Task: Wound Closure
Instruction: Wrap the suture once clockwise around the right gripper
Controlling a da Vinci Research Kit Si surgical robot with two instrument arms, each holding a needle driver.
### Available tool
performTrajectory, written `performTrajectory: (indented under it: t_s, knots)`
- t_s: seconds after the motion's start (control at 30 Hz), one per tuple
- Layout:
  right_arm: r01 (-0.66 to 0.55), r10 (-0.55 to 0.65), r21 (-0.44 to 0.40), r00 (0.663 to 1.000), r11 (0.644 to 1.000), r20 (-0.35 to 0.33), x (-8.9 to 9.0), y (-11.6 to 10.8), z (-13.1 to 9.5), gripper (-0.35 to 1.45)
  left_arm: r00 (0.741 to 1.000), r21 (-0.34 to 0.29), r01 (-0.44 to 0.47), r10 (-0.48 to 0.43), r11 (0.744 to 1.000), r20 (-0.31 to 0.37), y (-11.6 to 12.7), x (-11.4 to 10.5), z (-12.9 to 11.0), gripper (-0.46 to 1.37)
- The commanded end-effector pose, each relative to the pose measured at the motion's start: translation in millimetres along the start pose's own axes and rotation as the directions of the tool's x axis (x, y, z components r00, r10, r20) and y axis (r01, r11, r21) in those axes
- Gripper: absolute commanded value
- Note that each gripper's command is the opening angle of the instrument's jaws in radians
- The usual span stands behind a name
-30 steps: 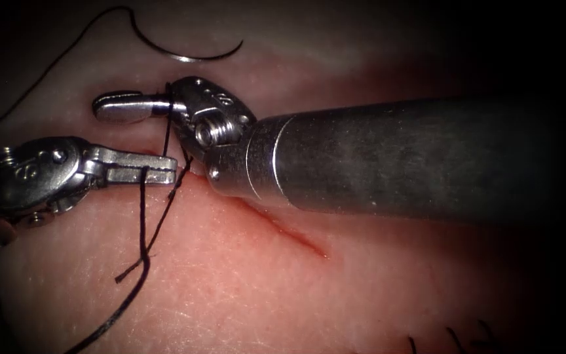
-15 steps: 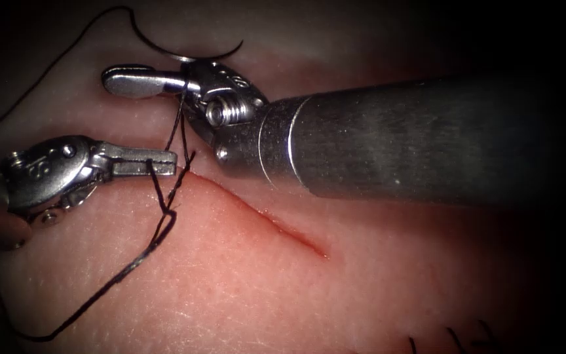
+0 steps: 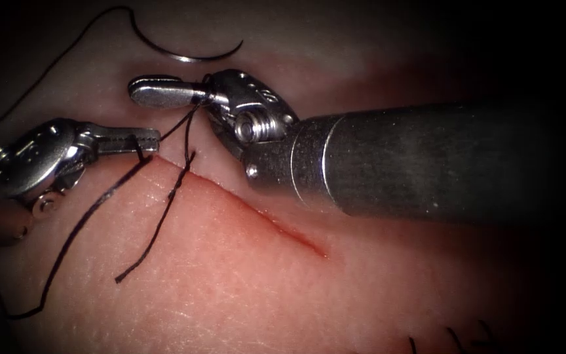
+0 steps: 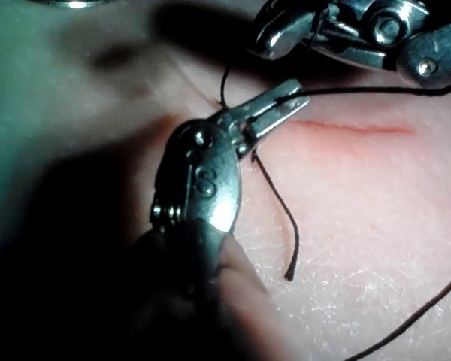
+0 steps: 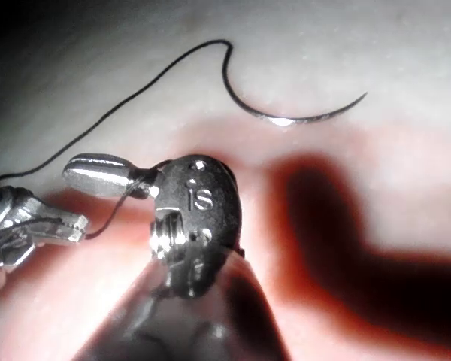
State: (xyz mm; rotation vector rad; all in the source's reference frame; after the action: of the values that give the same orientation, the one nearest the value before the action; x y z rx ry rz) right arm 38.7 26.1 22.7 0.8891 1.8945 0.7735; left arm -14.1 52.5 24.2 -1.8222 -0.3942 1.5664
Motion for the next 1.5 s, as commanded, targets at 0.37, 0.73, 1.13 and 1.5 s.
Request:
performTrajectory:
  t_s: [0.37, 0.73, 1.13, 1.5]
  knots:
    - [0.056, -0.056, -0.002, 0.998, 0.998, -0.004, -0.9, -0.7, -1.3, -0.35, 0.995, 0.018, 0.096, -0.096, 0.995, -0.005, -1.0, -1.6, -0.1, -0.35]
    - [0.111, -0.111, 0.008, 0.994, 0.994, 0.012, -0.8, -2.2, -4.0, -0.35, 0.99, 0.015, 0.137, -0.137, 0.99, -0.015, -1.7, -2.7, -0.1, -0.35]
    - [0.135, -0.176, 0.223, 0.969, 0.965, 0.174, -1.7, -3.6, -0.1, -0.35, 0.99, 0.006, 0.14, -0.14, 0.99, -0.021, -1.8, -2.9, 0.7, -0.35]
    - [0.08, -0.255, 0.439, 0.899, 0.895, 0.356, -2.3, -3.4, 1.4, -0.35, 0.988, -0.016, 0.152, -0.152, 0.988, -0.016, -1.9, -2.3, 1.0, -0.35]
